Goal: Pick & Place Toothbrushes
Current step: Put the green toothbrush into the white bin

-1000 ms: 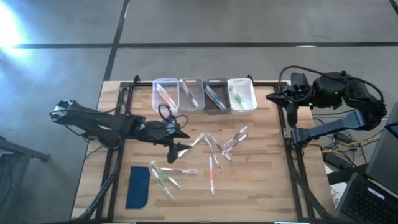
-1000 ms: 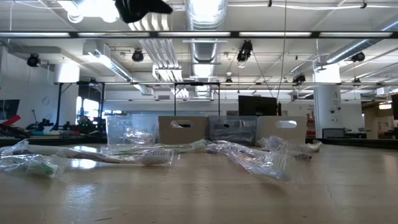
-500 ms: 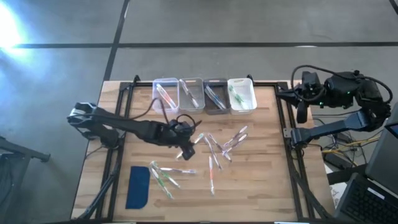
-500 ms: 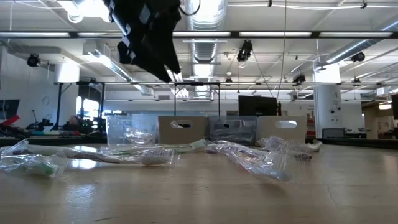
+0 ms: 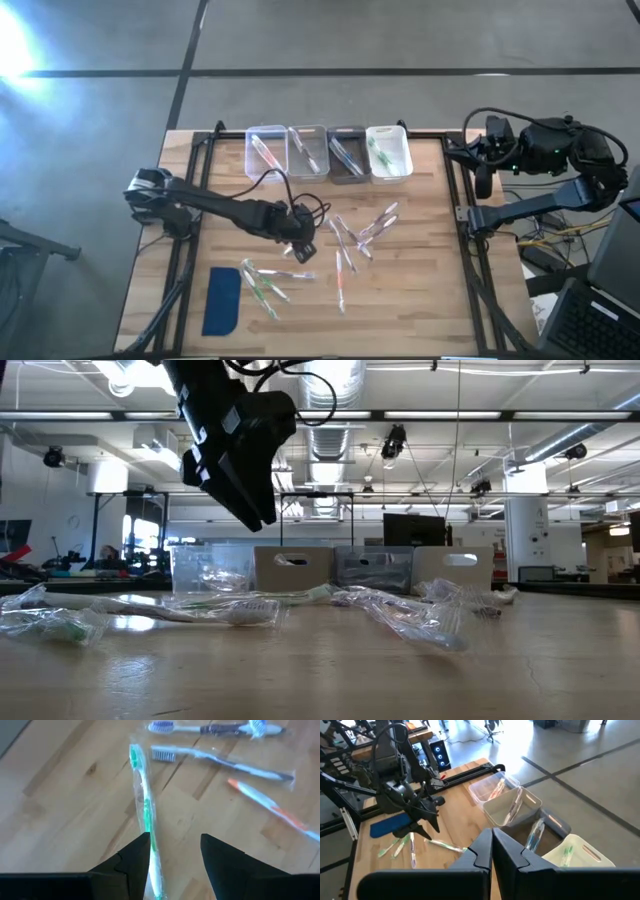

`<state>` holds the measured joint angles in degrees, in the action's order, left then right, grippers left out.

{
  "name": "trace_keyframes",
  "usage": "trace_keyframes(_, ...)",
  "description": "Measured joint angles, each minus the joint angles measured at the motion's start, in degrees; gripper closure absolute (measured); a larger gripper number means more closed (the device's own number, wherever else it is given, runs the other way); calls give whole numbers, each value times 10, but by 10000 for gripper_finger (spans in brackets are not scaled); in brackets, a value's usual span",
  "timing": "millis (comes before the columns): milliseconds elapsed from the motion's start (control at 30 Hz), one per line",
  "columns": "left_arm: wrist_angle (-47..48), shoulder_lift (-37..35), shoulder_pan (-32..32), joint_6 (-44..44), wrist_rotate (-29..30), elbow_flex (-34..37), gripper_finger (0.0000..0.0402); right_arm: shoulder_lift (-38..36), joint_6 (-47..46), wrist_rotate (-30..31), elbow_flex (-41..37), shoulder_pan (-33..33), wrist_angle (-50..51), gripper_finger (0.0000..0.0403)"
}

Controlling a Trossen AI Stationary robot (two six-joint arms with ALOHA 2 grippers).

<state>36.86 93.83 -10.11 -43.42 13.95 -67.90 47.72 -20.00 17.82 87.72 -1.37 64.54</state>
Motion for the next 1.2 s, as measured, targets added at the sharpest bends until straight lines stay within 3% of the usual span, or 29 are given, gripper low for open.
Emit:
trace_keyframes(933, 18, 133, 1, -2, -79, 3, 235, 0, -6, 4, 0, 0, 0, 394)
trace_keyframes(1200, 20, 133, 3, -13, -89, 4, 303, 1, -9, 4, -3, 0, 0, 394)
